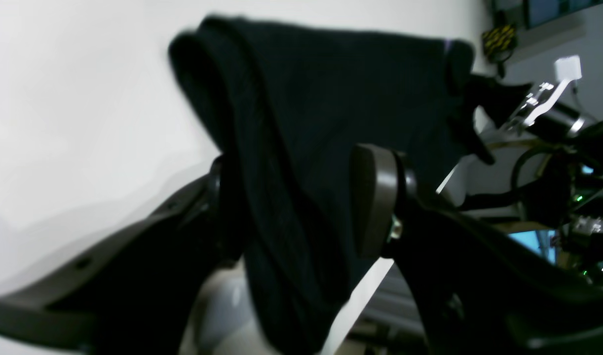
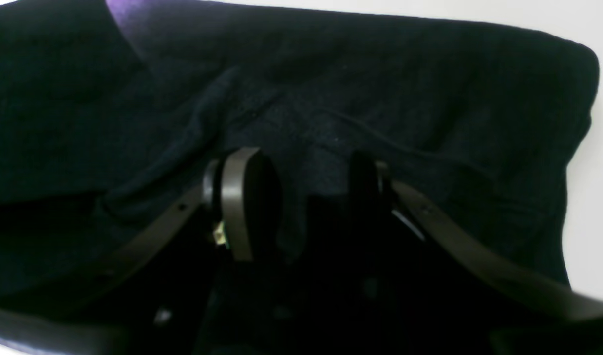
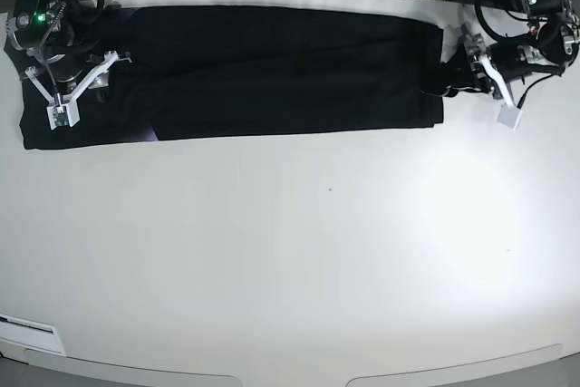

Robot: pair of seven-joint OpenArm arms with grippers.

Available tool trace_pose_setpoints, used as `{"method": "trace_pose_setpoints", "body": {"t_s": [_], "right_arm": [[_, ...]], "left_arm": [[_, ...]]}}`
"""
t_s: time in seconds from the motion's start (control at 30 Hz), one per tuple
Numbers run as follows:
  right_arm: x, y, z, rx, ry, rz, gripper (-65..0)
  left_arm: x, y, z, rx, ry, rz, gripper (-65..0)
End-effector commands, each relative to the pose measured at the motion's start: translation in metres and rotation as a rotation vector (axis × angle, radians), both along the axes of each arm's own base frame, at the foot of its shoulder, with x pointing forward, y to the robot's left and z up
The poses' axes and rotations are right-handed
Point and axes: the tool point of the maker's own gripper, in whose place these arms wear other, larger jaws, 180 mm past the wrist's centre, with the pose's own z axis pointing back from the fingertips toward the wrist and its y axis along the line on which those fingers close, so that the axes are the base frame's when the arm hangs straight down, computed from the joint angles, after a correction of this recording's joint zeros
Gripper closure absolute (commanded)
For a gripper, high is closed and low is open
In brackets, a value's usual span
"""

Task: Fold the T-shirt properly
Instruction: 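Grasp the folded strip ends with both grippers and tidy the edges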

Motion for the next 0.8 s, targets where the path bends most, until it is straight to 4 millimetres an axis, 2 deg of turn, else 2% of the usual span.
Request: {"method": "trace_pose_setpoints", "body": {"t_s": [0.0,0.13,0.17,0.2,0.27,0.3,0.33,0.43,0.6,0.7,0.77], "right_arm": [[0.006,-0.002,0.012,-0.023,-0.040,0.022,-30.7],[0.008,0.001,0.013,-0.025,-0.042,0.048,-30.7],[0.008,0.001,0.013,-0.025,-0.043,0.049,-30.7],[0.008,0.000,0.013,-0.026,-0.043,0.049,-30.7],[0.009,0.000,0.014,-0.028,-0.045,0.051,-30.7],[0.009,-0.001,0.015,-0.032,-0.046,0.054,-30.7],[0.010,0.000,0.016,-0.035,-0.050,0.066,-30.7],[0.017,0.003,0.030,-0.064,-0.083,0.121,-30.6],[0.019,0.016,0.058,-0.096,-0.141,0.165,-30.0],[0.018,0.032,0.061,-0.055,-0.154,0.235,-30.0],[0.014,0.042,0.059,-0.033,-0.149,0.294,-30.0]], "left_arm": [[-0.001,-0.007,-0.001,-0.009,0.003,-0.017,-34.3],[-0.001,-0.029,-0.007,-0.045,0.013,-0.030,-33.7],[0.000,-0.032,-0.007,-0.055,0.011,-0.029,-31.2],[0.000,-0.034,-0.006,-0.059,0.010,-0.033,-25.6],[0.001,-0.035,-0.006,-0.056,0.005,-0.039,-6.2],[0.002,-0.034,-0.005,-0.049,-0.007,-0.046,0.0],[0.005,-0.031,-0.003,-0.039,-0.016,-0.049,0.0],[0.015,-0.008,0.000,0.046,-0.036,-0.034,0.0],[0.036,0.058,0.031,0.182,-0.116,0.055,0.0],[0.041,0.086,0.048,0.248,-0.146,0.087,0.0],[0.042,0.098,0.057,0.273,-0.160,0.098,0.0]]}}
